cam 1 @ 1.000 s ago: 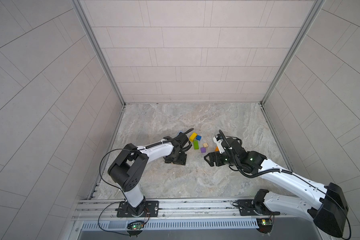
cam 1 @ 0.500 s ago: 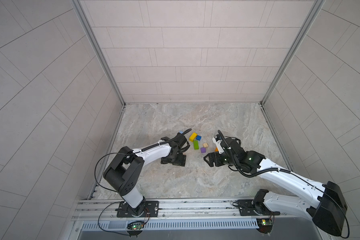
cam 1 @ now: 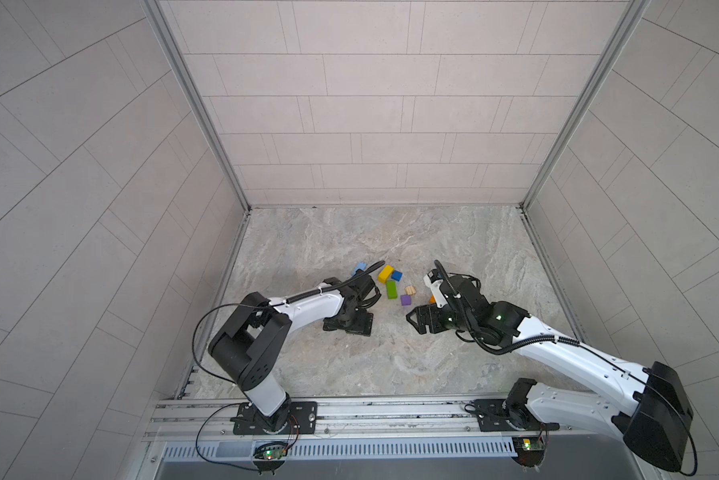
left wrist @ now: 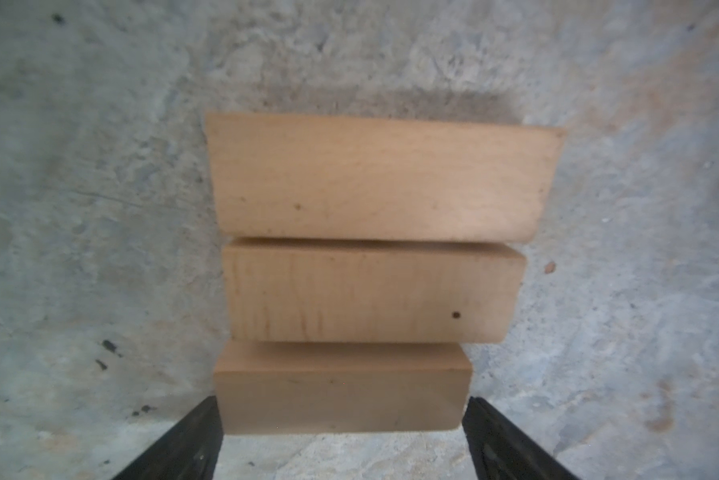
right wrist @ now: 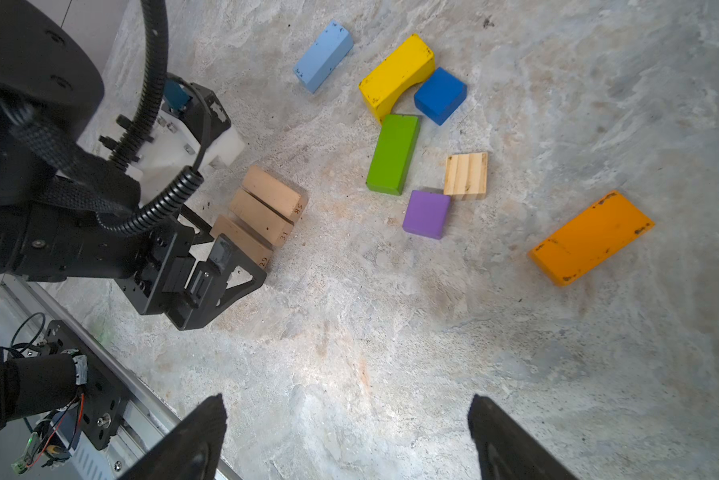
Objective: Build the wood block tower
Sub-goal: 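Hold the third wood bar pressed on the stack with the left gripper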
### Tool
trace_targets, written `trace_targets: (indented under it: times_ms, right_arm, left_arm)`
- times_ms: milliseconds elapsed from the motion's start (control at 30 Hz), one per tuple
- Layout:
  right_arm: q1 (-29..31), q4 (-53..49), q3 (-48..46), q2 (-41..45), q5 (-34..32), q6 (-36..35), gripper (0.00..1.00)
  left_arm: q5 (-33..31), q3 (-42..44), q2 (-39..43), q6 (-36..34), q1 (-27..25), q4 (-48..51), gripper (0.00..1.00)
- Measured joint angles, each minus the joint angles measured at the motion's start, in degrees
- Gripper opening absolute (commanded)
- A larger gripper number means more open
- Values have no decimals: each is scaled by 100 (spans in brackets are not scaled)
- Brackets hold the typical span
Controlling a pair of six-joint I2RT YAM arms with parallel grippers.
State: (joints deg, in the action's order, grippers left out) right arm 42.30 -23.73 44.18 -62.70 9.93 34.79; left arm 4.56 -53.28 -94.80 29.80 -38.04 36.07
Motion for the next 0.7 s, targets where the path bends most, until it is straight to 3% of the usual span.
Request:
trace_targets:
  times_ms: [200, 700]
  right_arm:
    - [0, 0, 0, 0, 0, 20, 92]
    - [0, 0, 0, 0, 2, 20, 92]
  left_arm:
    - [-87, 28, -2, 79, -20, -46, 85]
    - [-223, 28, -24, 155, -160, -96, 81]
